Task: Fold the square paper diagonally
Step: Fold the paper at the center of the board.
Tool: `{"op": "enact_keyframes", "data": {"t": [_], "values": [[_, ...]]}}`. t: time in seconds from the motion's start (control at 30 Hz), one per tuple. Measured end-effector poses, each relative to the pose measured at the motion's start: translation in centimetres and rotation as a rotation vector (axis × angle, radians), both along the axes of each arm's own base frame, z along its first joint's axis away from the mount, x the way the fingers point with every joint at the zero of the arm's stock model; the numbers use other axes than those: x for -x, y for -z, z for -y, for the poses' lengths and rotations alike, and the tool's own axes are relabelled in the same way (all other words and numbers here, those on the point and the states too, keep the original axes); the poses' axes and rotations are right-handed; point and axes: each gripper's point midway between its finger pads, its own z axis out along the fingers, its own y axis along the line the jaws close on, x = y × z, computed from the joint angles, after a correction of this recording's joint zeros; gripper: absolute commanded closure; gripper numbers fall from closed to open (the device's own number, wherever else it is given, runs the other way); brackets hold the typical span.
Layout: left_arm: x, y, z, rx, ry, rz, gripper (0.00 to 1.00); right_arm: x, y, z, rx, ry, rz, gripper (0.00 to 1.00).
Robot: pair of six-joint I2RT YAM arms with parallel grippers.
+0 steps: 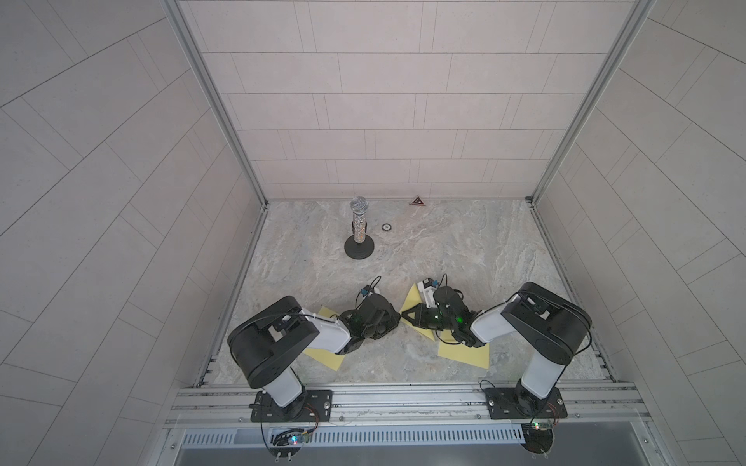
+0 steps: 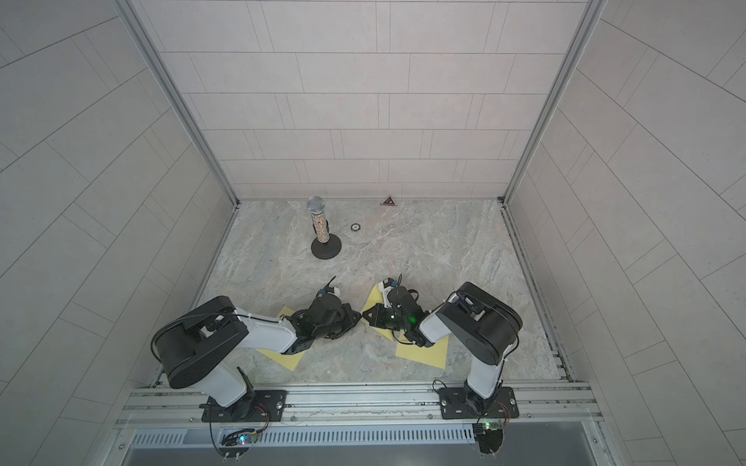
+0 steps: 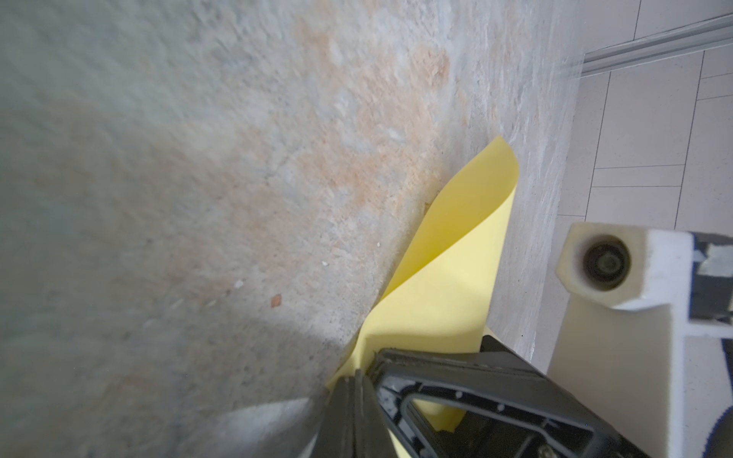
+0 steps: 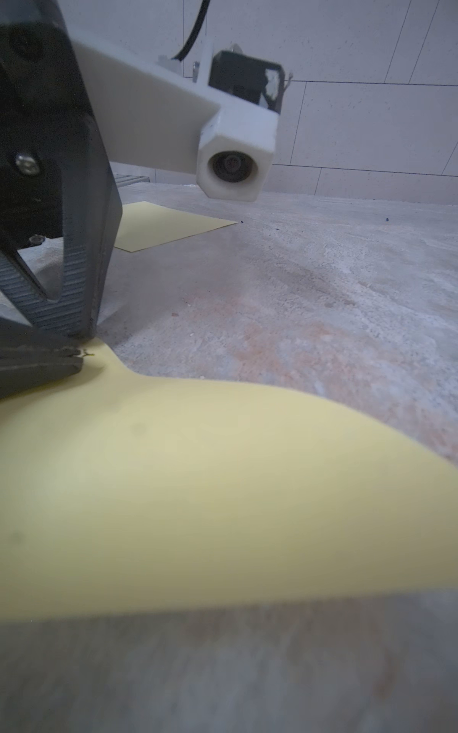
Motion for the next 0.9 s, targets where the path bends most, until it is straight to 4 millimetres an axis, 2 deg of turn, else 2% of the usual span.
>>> {"op": "enact_keyframes", "data": {"t": [0.2,0.63,0.9], "values": [[-0.2,0.0,-0.1,-0.013,-0.011,0.002,1.0,0.0,0.0,0.0,0.0,0.0,0.0,1.0],[-0.5,0.3,-0.6,-0.106,-0.011,-0.002,1.0,-0.2,-0.5,-0.1,0.06,-0.01,-0.047,0.99],[-0.4,0.4,-0.7,-0.127,-0.003,0.0,1.0,0.7,-1.0,1.5,0.156,-0.018,-0.098,0.78]]}}
